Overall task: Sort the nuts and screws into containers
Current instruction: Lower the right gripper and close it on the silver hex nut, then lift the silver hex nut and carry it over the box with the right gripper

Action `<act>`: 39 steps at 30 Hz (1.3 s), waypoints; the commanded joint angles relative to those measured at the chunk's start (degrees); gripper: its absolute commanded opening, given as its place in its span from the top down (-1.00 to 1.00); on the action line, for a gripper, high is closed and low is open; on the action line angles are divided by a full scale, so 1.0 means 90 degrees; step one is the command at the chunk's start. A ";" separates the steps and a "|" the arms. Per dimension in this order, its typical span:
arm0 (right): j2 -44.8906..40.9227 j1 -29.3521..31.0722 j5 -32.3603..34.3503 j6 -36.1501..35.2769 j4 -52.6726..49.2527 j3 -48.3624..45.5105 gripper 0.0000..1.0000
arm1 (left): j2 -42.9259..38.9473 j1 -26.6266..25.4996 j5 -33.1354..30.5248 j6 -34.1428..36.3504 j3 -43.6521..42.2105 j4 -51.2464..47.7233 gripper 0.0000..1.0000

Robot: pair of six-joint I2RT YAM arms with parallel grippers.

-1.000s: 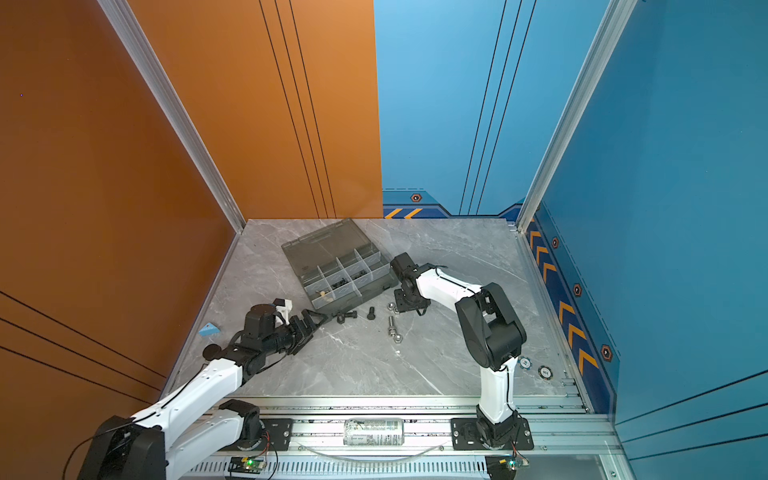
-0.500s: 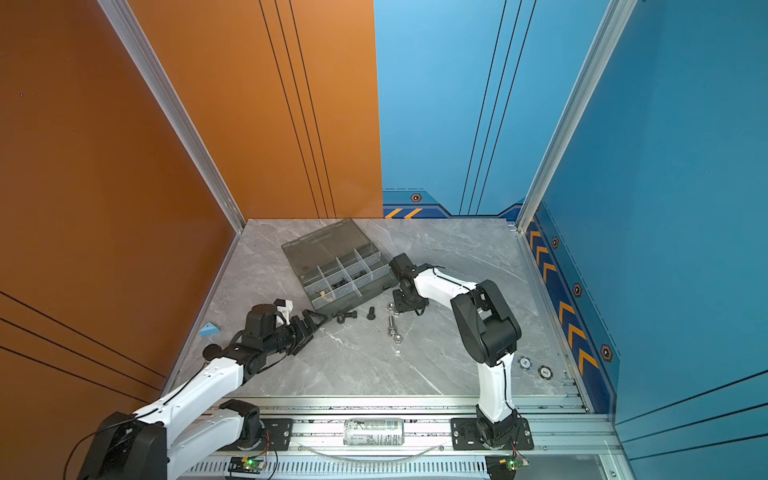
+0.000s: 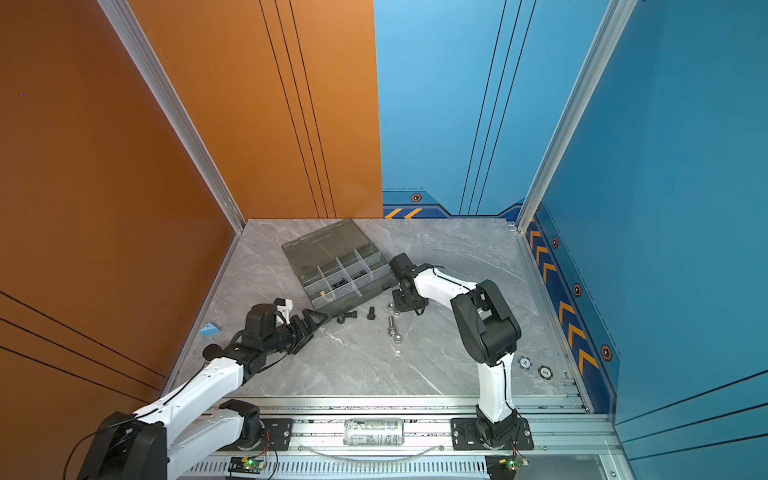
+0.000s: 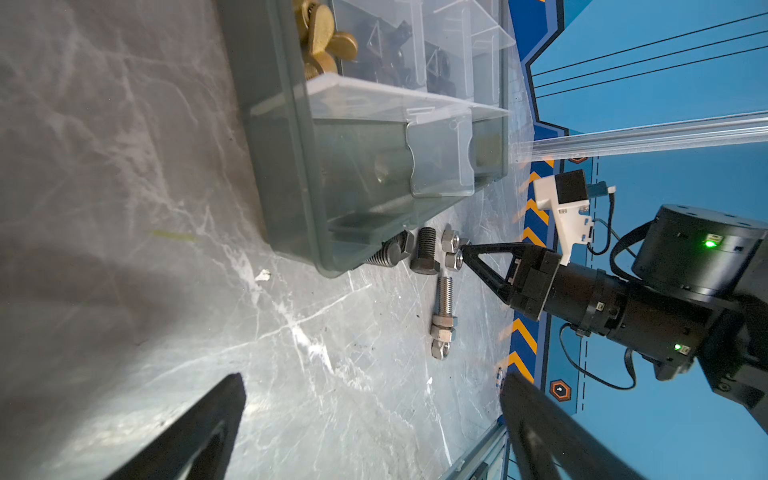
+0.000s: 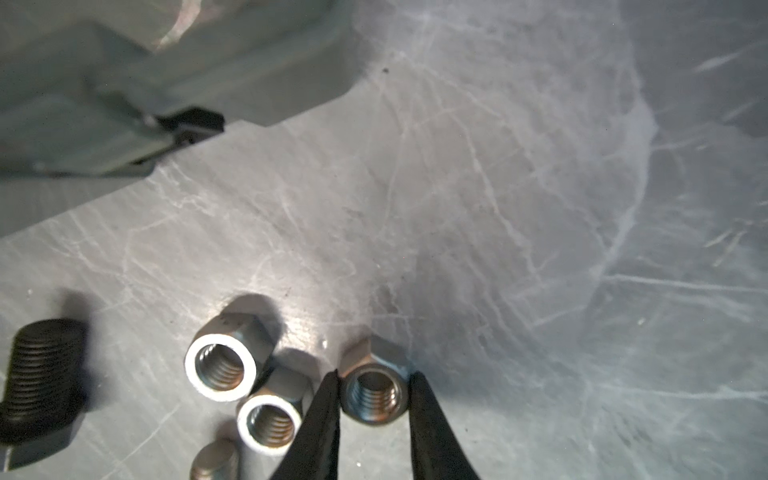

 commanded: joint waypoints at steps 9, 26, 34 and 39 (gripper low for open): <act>-0.0558 0.0014 -0.0272 -0.0200 0.0041 0.0079 0.96 | 0.0022 -0.0059 -0.0006 0.0038 0.0030 0.0005 -0.95; -0.0251 0.0034 -0.0527 -0.0775 -0.0177 0.2072 0.96 | 0.0045 -0.0050 0.0040 0.0039 0.0091 0.0038 -0.95; 0.1127 0.0053 -0.0430 -0.0478 0.0103 0.3573 0.94 | -0.0141 -0.0051 0.0069 0.0068 0.0104 -0.0139 -0.95; 0.1811 0.0029 -0.0502 -0.0261 -0.0131 0.4349 0.90 | -0.0346 -0.0022 0.0045 0.0088 0.0116 -0.0360 -0.95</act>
